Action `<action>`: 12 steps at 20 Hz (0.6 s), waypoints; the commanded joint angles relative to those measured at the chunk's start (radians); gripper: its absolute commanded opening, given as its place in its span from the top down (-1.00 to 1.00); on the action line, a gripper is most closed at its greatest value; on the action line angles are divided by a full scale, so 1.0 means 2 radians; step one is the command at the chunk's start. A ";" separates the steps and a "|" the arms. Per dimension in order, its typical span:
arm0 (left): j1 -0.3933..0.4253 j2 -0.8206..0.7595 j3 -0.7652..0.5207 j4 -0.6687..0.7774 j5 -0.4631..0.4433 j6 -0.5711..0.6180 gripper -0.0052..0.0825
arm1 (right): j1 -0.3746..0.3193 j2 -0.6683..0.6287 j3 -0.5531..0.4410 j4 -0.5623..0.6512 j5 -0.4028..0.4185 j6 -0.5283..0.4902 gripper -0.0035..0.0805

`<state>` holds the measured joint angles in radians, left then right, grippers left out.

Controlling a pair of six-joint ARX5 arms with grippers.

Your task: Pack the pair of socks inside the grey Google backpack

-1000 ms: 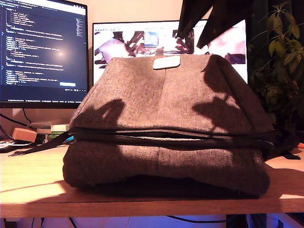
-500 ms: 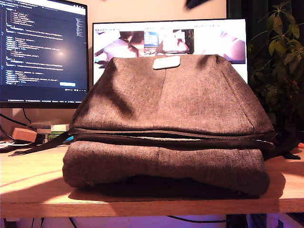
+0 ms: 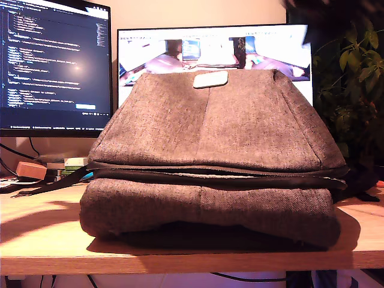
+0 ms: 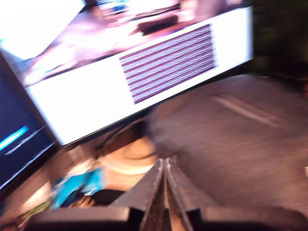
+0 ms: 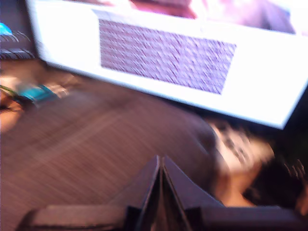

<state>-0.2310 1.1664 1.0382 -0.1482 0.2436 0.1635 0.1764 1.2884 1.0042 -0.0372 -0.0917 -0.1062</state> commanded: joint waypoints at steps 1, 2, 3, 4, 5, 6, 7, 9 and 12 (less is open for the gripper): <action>0.014 -0.006 -0.036 0.004 0.017 0.000 0.94 | -0.021 -0.040 -0.039 0.017 -0.017 0.001 0.95; 0.022 -0.014 -0.051 0.007 0.023 -0.004 0.94 | -0.030 -0.060 -0.059 0.029 -0.023 0.001 0.95; 0.027 -0.023 -0.068 0.009 0.024 -0.004 0.94 | -0.036 -0.079 -0.082 0.035 -0.026 0.001 0.95; 0.031 -0.037 -0.089 0.015 0.024 -0.004 0.94 | -0.041 -0.099 -0.101 0.037 -0.029 0.001 0.95; 0.031 -0.052 -0.110 0.021 0.024 -0.005 0.94 | -0.044 -0.120 -0.121 0.037 -0.029 0.002 0.95; 0.031 -0.071 -0.134 0.026 0.024 -0.005 0.94 | -0.044 -0.144 -0.138 0.036 -0.029 0.003 0.95; 0.031 -0.090 -0.158 0.030 0.023 -0.019 0.94 | -0.044 -0.166 -0.155 0.035 -0.029 0.006 0.95; 0.031 -0.133 -0.204 0.034 0.017 -0.035 0.94 | -0.044 -0.215 -0.184 0.030 -0.029 0.017 0.95; 0.031 -0.206 -0.258 0.032 0.008 -0.056 0.94 | -0.044 -0.285 -0.213 -0.011 -0.027 0.020 0.95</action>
<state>-0.1711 0.7830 0.5541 -0.0921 0.2615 0.1333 0.0914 0.7410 0.5983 -0.0528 -0.1471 -0.0746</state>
